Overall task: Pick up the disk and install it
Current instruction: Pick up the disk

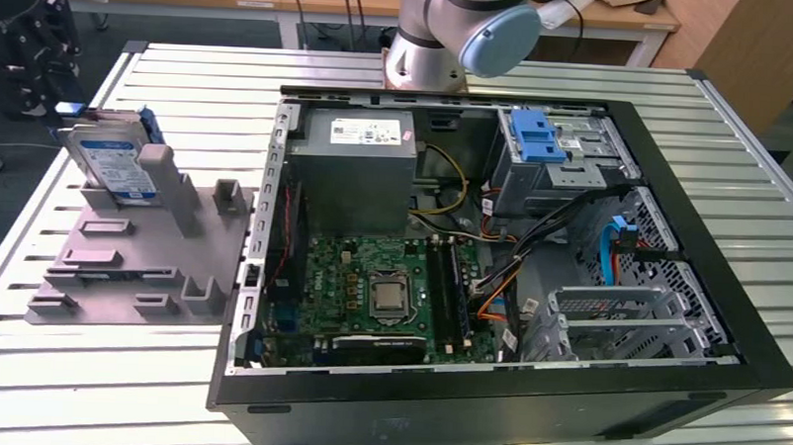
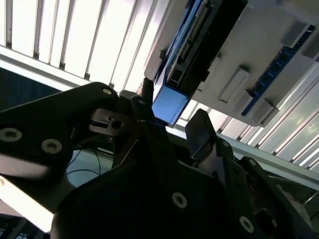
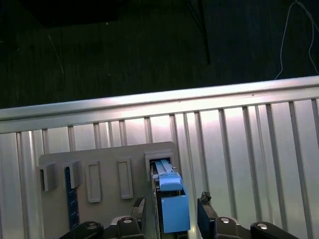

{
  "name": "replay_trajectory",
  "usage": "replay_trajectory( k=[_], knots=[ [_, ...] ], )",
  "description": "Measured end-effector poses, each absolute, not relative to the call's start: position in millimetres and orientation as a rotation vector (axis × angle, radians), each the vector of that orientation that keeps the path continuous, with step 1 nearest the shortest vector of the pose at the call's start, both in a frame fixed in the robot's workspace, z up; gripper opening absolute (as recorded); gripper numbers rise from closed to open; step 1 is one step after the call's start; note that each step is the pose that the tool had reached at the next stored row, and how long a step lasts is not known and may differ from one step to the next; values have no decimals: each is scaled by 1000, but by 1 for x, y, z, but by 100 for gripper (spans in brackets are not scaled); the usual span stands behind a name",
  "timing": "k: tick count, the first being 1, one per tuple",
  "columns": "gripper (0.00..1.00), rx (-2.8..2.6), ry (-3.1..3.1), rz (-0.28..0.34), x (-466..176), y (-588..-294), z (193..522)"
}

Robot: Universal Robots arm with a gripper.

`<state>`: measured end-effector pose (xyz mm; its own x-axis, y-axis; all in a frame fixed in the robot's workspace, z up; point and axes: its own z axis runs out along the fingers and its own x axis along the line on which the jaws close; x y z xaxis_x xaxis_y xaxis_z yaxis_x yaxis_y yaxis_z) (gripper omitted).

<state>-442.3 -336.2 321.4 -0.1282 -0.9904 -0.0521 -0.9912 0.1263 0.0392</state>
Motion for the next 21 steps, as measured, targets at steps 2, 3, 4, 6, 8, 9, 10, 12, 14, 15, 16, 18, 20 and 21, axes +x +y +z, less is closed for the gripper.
replay_trajectory(
  k=[2,3,4,6,8,9,10,12,14,15,16,18,20,21],
  knots=[
    [53,-2074,2341,100,-443,-336,318],
    [53,-2083,2333,99,-443,-336,317],
    [53,-2095,2323,99,-444,-336,315],
    [53,-2111,2311,97,-444,-336,313],
    [53,-2112,2310,97,-444,-336,313],
    [53,-2112,2310,97,-444,-336,313],
    [53,-2110,2308,92,-444,-336,312],
    [53,-2107,2303,80,-444,-336,311],
    [53,-2104,2299,72,-444,-336,309],
    [53,-2103,2299,72,-444,-336,308],
    [53,-2103,2299,72,-444,-336,307],
    [53,-2104,2299,72,-444,-336,303],
    [53,-2104,2299,72,-444,-336,300],
    [53,-2104,2299,72,-444,-336,298]
  ],
)
